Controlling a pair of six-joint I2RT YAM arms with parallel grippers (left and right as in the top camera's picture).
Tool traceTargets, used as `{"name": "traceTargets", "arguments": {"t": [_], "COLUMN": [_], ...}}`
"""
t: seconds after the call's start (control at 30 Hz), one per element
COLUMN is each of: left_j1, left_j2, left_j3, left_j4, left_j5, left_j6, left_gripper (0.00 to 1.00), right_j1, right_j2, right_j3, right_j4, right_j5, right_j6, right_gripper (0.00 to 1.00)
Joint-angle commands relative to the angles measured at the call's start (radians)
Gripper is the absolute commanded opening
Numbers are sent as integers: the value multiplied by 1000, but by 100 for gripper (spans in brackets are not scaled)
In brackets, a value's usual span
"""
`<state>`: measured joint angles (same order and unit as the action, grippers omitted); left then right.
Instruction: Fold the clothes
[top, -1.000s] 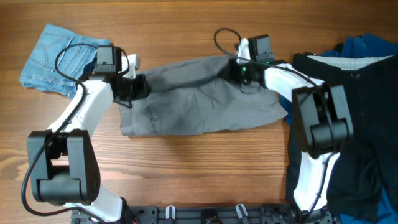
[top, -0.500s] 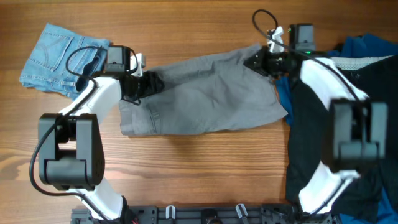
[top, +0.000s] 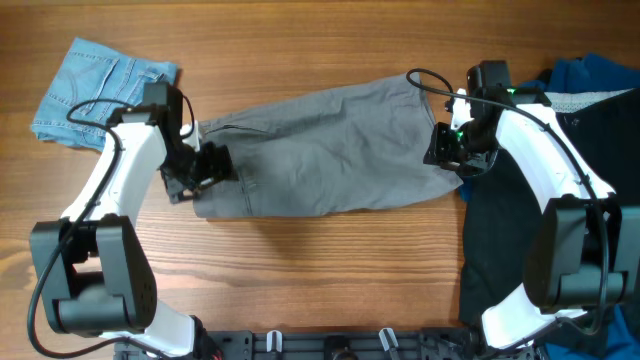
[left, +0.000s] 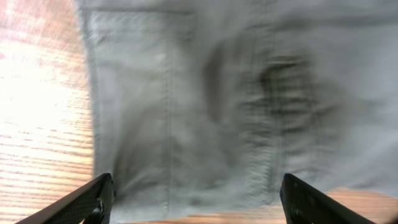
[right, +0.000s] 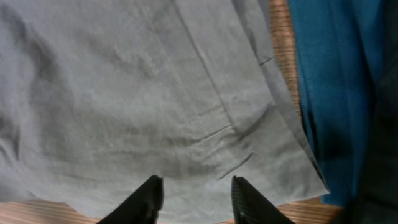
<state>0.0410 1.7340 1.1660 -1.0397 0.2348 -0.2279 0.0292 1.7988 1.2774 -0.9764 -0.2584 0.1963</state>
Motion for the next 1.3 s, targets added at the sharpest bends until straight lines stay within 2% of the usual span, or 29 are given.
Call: {"name": "traceTargets", "arguments": {"t": [0.0,0.1,0.23,0.3,0.43,0.47,0.5,0.57,0.6,0.63,0.67,0.7,0.77,0.83,0.87,0.93,0.97,1.0,1.03,1.07,1.1,1.2,1.27], "left_j1": [15,23,23,23,31,43,60,122,152,190,212,223,239,236,232,232,232,232,232,232,232,232,232], "left_j2": [3,9,22,23,22,22,22,22,22,22,22,22,22,22,22,22,22,22,22,22,22,22,22], "left_j3": [-96,-151,-219,-231,-233,-233,-232,-224,-217,-208,-202,-200,-199,-199,-199,-199,-199,-199,-199,-199,-199,-199,-199], "left_j4": [39,143,322,342,317,303,287,254,241,235,231,230,232,231,232,232,232,232,232,234,235,236,239], "left_j5": [-57,-56,-19,-19,-89,-105,-124,-139,-130,-105,-87,-77,-45,-45,-45,-45,-45,-45,-45,-45,-45,-45,-45], "left_j6": [-51,-50,-50,-50,-51,-56,-73,-73,-73,-72,-68,-68,-40,-38,-38,-38,-38,-38,-38,-38,-38,-38,-38], "left_gripper": [89,91,77,65,17,8,4,4,4,4,4,4,4,4,4,4,4,4,4,5,5,6,6], "right_j1": [0,0,0,0,0,0,0,0,1,5,10,13,18,18,18,18,18,18,16,15,14,11,13], "right_j2": [13,13,13,13,13,14,15,15,16,16,16,17,17,17,17,17,17,17,17,17,17,17,17], "right_j3": [-6,-8,-10,-10,-10,-10,-11,-32,-51,-80,-108,-126,-193,-218,-249,-269,-278,-285,-287,-286,-284,-283,-285], "right_j4": [3,19,35,36,19,11,4,5,11,26,41,51,112,122,134,140,144,148,161,169,166,131,178], "right_j5": [23,10,-2,-2,-1,-1,-1,-4,-11,-36,-46,-45,-57,-77,-137,-147,-146,-143,-141,-139,-139,-123,-134], "right_j6": [-14,-14,-13,-12,-4,11,22,24,26,17,13,14,21,23,14,16,16,16,13,13,13,15,16], "right_gripper": [49,50,51,52,53,53,53,52,48,38,35,35,52,52,36,25,25,30,28,15,11,12,12]}}
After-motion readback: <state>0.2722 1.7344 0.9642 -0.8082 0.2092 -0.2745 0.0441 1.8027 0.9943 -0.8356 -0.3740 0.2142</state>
